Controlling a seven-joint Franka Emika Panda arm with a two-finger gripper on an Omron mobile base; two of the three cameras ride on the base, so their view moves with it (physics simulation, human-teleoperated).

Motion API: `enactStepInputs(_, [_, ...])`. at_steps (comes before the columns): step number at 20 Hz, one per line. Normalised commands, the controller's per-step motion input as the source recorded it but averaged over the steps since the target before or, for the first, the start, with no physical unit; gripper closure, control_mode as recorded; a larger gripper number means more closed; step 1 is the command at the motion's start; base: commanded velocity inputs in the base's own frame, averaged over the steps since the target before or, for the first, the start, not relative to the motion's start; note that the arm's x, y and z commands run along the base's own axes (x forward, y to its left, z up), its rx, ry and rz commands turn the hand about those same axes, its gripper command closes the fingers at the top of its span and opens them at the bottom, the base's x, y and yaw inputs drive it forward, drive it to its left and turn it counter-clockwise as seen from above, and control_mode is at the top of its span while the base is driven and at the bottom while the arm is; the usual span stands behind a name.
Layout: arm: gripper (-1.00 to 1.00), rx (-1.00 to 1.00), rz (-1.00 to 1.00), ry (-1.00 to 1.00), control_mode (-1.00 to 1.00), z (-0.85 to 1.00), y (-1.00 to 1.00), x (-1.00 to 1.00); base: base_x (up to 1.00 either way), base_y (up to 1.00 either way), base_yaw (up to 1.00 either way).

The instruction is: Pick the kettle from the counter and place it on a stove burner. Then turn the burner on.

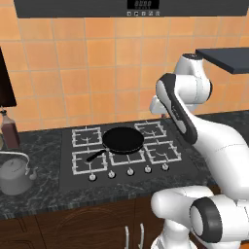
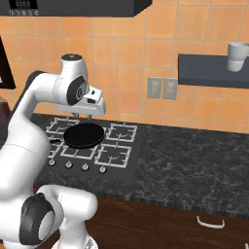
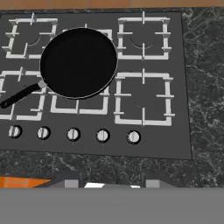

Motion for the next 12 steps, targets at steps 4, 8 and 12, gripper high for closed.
enactStepInputs(4, [-1.00,0.00,0.01,-0.06,-1.00,0.00,0.11,-0.39,0.00,0.00,0.00])
enactStepInputs(8, [-1.00,0.00,0.12,-0.14,-1.00,0.00,0.40,-0.81,0.00,0.00,0.00])
enactStepInputs(12, [-1.00,0.00,0.21,-0.01,-1.00,0.09,0.71,-0.50,0.00,0.00,0.00])
